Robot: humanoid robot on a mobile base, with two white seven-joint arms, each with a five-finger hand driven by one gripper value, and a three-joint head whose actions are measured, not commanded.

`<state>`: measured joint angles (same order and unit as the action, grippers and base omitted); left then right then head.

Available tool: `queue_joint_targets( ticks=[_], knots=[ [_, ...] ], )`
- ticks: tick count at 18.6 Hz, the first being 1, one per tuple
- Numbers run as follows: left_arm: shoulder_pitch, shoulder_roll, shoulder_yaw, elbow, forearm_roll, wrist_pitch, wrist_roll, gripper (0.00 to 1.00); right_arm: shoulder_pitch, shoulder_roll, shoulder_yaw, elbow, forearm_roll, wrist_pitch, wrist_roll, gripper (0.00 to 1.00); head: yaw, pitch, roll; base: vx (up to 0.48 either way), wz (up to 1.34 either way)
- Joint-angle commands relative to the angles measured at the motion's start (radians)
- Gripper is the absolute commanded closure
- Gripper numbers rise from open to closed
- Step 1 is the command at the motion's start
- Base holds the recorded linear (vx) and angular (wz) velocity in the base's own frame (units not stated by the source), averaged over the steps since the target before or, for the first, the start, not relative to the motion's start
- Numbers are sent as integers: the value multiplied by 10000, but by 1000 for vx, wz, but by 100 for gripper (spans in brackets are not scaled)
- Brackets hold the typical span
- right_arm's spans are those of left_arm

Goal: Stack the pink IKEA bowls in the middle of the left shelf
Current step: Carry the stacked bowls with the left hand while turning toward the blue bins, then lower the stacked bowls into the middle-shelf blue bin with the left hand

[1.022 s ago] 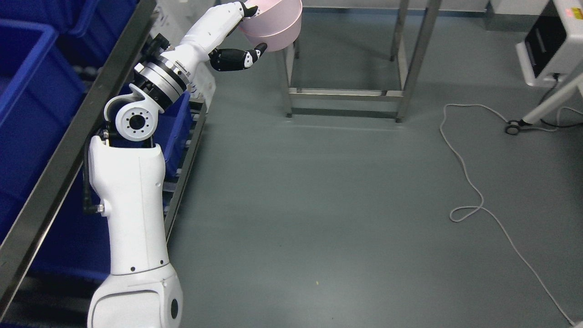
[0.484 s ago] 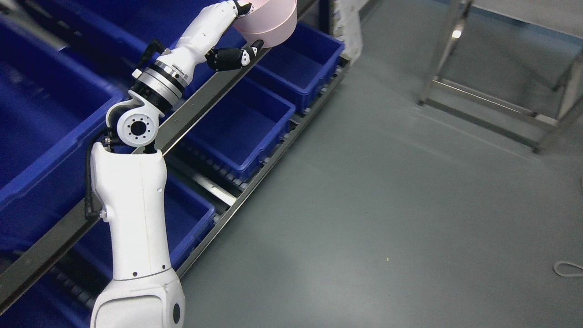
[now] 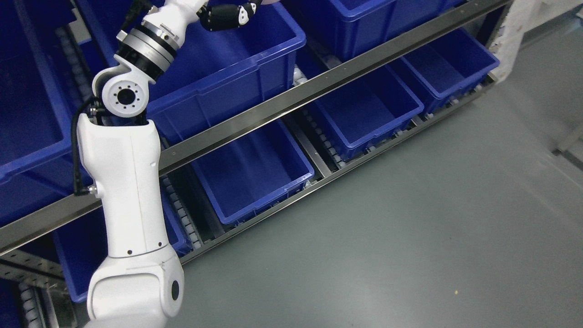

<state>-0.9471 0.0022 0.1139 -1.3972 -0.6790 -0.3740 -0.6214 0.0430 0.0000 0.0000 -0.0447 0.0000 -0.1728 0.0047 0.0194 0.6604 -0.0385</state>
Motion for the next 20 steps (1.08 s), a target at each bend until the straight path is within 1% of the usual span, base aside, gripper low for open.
queue_joint_targets(
  ticks=[1, 3, 5, 8, 11, 12, 15, 18, 20],
  knots=[
    [-822, 152, -416, 333, -372, 410, -136, 97, 0, -175, -107, -13, 77, -36, -1, 0, 0, 0, 0, -7, 574],
    [-608, 152, -525, 930, -405, 335, -244, 97, 0, -175, -107, -13, 77, -36, -1, 0, 0, 0, 0, 6, 505],
    [-317, 252, -753, 1239, -527, 410, -290, 97, 0, -175, -107, 2, 77, -36, -1, 0, 0, 0, 0, 27, 392],
    [-422, 897, -1443, 1868, -558, 472, -321, 97, 0, -175, -107, 2, 77, -36, -1, 0, 0, 0, 0, 32, 246],
    [-531, 929, -2561, 1976, -573, 472, -397, 97, 0, -175, -107, 2, 77, -36, -1, 0, 0, 0, 0, 22, 106],
    [-530, 959, -2702, 2052, -589, 472, -397, 97, 0, -175, -107, 2, 77, -36, -1, 0, 0, 0, 0, -2, 13],
    [-438, 929, -2688, 2161, -619, 488, -336, 97, 0, -175, -107, 2, 77, -36, -1, 0, 0, -1, 0, -11, -9],
    [-439, 562, -2596, 2512, -1002, 549, -259, 96, 0, -175, -107, 2, 77, -36, -1, 0, 0, -1, 0, -9, -73],
    [-302, 545, -2184, 2605, -1338, 564, -91, 93, 0, -175, -107, 2, 77, -36, -1, 0, 0, -1, 0, 0, 0]
  ],
)
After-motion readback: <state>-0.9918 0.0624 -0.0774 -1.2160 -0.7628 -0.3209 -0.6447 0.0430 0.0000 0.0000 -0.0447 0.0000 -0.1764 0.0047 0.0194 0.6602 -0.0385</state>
